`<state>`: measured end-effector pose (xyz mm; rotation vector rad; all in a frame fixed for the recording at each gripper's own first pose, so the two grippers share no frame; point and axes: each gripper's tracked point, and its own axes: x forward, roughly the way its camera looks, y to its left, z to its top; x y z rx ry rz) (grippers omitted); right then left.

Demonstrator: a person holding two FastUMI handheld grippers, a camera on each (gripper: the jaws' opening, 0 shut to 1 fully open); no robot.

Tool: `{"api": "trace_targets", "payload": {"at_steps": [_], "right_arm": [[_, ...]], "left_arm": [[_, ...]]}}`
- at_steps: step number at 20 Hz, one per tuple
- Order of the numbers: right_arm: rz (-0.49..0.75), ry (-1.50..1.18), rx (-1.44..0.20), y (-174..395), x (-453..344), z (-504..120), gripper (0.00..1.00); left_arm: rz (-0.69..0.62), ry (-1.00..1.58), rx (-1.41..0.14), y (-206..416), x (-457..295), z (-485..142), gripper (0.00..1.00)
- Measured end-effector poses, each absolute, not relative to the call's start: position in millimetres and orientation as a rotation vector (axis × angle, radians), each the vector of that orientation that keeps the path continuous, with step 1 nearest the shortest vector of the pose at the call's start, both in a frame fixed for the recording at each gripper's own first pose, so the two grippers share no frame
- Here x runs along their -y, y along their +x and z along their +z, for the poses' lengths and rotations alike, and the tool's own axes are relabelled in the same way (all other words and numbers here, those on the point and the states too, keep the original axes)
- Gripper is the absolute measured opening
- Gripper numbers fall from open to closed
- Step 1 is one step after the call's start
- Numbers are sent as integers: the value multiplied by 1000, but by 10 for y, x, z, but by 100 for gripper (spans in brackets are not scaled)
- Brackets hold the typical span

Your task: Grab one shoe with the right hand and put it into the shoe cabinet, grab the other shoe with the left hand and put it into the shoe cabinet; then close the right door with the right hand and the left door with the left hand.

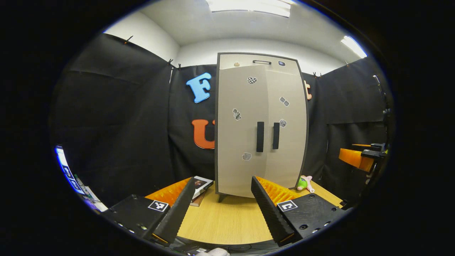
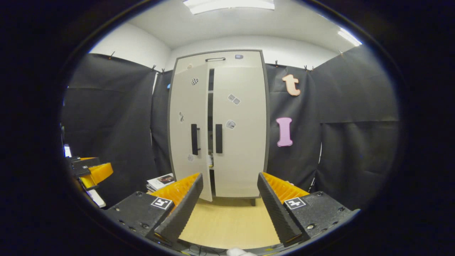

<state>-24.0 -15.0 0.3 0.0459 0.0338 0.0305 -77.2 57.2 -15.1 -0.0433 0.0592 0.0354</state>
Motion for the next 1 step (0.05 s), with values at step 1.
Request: {"api": "trace_targets", "payload": {"at_steps": [1], "right_arm": [[36,45,-35,-230,122,-3,99]], "left_arm": [[33,-42,-55,-768,-568,-138,95]]}}
